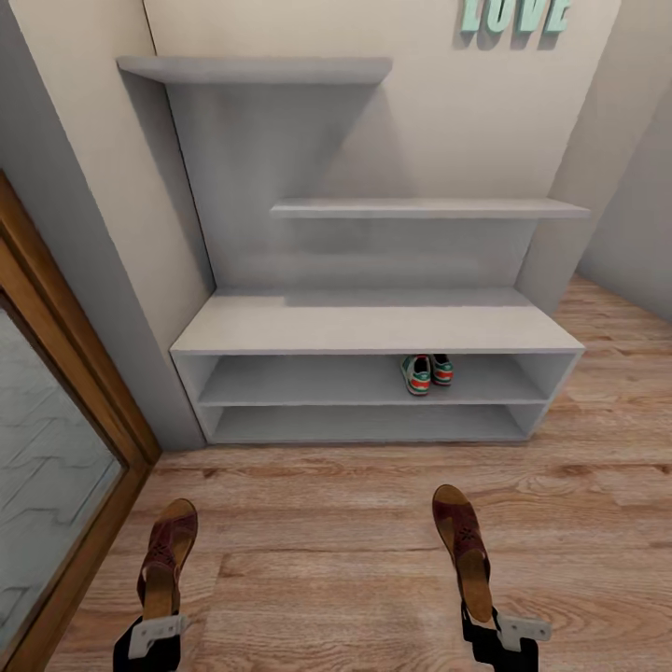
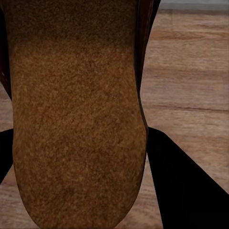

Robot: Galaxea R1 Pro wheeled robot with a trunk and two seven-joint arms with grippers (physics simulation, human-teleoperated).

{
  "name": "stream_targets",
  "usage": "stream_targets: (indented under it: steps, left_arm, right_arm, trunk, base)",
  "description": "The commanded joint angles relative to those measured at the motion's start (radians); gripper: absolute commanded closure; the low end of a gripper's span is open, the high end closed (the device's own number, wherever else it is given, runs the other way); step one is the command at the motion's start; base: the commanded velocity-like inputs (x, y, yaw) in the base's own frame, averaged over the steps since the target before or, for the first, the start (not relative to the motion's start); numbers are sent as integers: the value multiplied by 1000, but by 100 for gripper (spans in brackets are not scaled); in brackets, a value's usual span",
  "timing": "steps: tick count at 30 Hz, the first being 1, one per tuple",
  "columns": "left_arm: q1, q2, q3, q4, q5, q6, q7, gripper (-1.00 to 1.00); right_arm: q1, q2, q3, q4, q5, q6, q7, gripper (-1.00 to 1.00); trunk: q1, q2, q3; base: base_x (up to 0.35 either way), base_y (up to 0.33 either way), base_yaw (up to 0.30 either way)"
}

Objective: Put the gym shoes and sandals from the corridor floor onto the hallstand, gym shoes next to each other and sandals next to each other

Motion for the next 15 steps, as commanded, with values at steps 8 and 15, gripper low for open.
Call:
stream_targets:
  steps: [8, 15]
  left_arm:
    - [-168, 8, -6, -38, 1, 389, -15, 100]
    - [-370, -7, -41, -43, -8, 662, -18, 100]
  right_arm:
    - [-1, -28, -6, -2, -7, -4, 0, 100]
    - [-1, -112, -8, -1, -18, 0, -1, 100]
  trunk:
    - [0, 0, -1]
    - [0, 0, -1]
  base:
    - [0, 0, 0]
    - [0, 0, 0]
